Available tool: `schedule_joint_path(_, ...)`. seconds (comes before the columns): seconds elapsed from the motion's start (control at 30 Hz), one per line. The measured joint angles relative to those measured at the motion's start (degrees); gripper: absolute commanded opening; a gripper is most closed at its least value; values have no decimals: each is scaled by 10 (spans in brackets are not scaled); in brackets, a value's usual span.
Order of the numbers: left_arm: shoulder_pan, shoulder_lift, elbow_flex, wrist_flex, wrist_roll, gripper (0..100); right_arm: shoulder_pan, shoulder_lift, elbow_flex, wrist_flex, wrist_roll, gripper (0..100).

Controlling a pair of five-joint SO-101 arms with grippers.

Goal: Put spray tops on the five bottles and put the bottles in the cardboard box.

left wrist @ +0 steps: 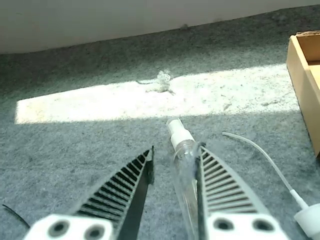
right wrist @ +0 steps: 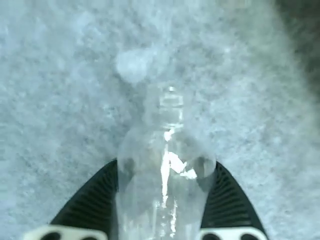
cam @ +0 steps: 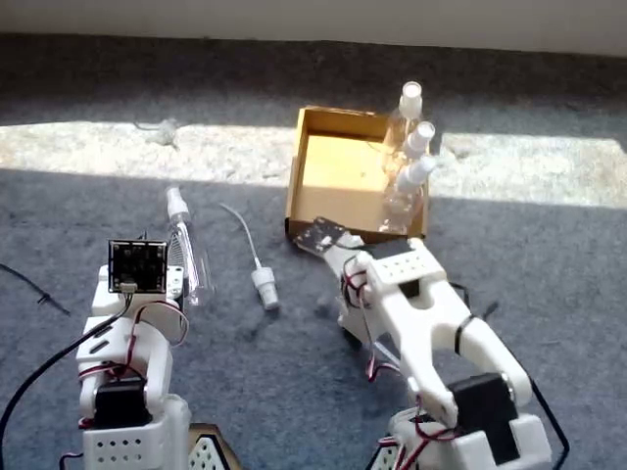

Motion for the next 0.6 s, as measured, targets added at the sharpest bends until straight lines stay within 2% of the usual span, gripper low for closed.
schedule_joint_path(0.1,1,0,0,0,0,130,1,-92,78,-10,35,123)
schedule_joint_path(0.2,1,0,0,0,0,130,1,-168,128,-11,44,229)
schedule_joint_path(0.27,1,0,0,0,0,130,1,-197,144,-4,45,265)
schedule_joint_path(0.6,1,0,0,0,0,130,1,-265,153,75,47,268)
